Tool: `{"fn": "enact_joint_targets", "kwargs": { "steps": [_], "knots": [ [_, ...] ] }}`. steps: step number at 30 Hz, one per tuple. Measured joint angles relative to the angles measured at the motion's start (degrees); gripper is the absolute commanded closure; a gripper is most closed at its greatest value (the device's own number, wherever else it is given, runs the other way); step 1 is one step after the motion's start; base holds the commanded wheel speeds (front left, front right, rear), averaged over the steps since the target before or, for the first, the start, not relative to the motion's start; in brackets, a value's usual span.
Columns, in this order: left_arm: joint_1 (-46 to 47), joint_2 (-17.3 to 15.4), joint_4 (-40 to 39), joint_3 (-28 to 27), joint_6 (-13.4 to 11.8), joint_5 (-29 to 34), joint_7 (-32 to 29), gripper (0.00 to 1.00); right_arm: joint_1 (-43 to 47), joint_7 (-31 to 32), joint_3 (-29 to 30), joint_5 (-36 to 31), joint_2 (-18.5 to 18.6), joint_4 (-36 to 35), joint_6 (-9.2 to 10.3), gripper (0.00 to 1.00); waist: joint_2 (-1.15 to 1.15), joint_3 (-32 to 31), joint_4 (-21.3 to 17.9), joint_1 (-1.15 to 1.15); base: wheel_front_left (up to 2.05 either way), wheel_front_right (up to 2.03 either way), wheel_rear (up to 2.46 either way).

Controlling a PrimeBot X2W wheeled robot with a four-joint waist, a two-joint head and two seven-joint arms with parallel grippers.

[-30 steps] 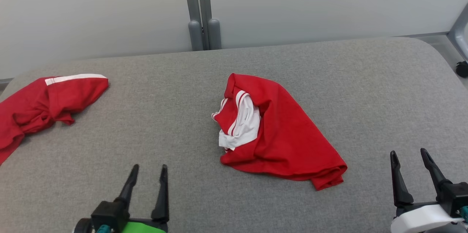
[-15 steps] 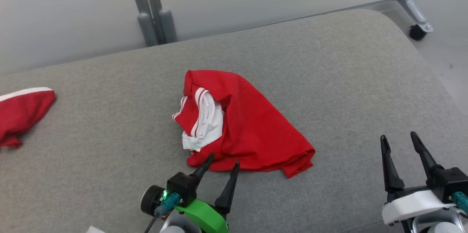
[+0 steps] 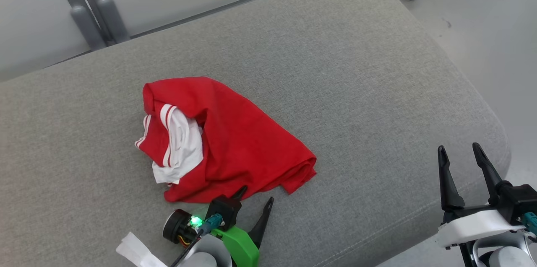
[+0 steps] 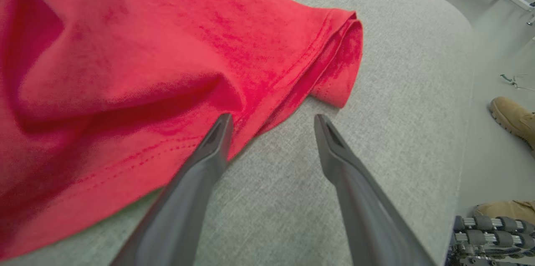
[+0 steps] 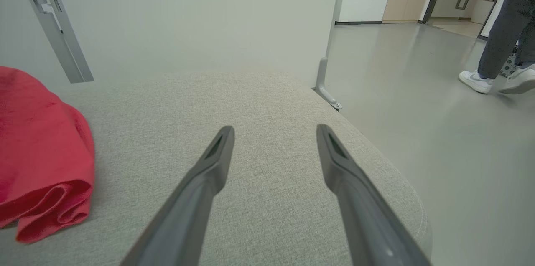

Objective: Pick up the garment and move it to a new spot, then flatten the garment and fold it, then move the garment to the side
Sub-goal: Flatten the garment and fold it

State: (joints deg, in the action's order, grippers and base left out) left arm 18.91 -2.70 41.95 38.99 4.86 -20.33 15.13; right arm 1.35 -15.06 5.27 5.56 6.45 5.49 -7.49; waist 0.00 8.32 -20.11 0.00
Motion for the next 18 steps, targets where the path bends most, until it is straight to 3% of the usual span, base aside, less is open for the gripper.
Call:
{"fn": "enact_joint_targets", "kwargs": {
  "steps": [4, 5, 6, 8, 14, 18],
  "knots": [
    [3.1, 0.0, 6.4, 1.5, -0.7, 0.4, 0.1, 0.0, -0.3, 0.0, 0.4, 0.4, -0.1, 0.0, -0.01, 0.0, 0.0, 1.3, -1.8, 0.0, 0.0, 0.0, 0.0],
    [4.0, 0.2, 7.6, 1.8, -1.2, 0.4, 0.2, 0.06, -0.4, 0.0, 0.5, 0.5, -0.2, 0.1, 0.0, 0.0, 0.0, 1.7, -2.2, 0.0, 0.0, 0.0, 0.0],
    [4.8, 0.4, 8.5, 1.8, -1.7, 0.4, 0.3, 0.51, -0.4, 0.0, 0.6, 0.5, -0.2, 0.1, -0.01, 0.0, 0.0, 2.0, -2.5, 0.0, 0.0, 0.0, 0.0],
    [6.0, 0.4, 9.5, 2.1, -2.6, 0.3, 0.3, 1.0, -0.4, 0.0, 0.6, 0.6, -0.4, 0.1, 0.0, 0.0, 0.0, 2.4, -2.9, 0.0, 0.0, 0.0, 0.0],
    [7.9, 0.1, 10.8, 3.5, -2.7, -2.7, 0.4, 1.0, -0.5, 0.0, 0.5, 0.9, -1.3, 0.6, 0.0, 0.0, 0.0, 2.4, -2.7, 0.0, 0.0, 0.0, 0.0],
    [7.9, -0.2, 3.8, 5.1, -1.5, -8.0, 0.0, 1.0, -0.4, 0.0, 0.9, 0.9, -1.6, 0.9, 0.0, 0.0, 0.0, 1.5, -1.8, 0.0, 0.0, 0.0, 0.0]
  ]
}}
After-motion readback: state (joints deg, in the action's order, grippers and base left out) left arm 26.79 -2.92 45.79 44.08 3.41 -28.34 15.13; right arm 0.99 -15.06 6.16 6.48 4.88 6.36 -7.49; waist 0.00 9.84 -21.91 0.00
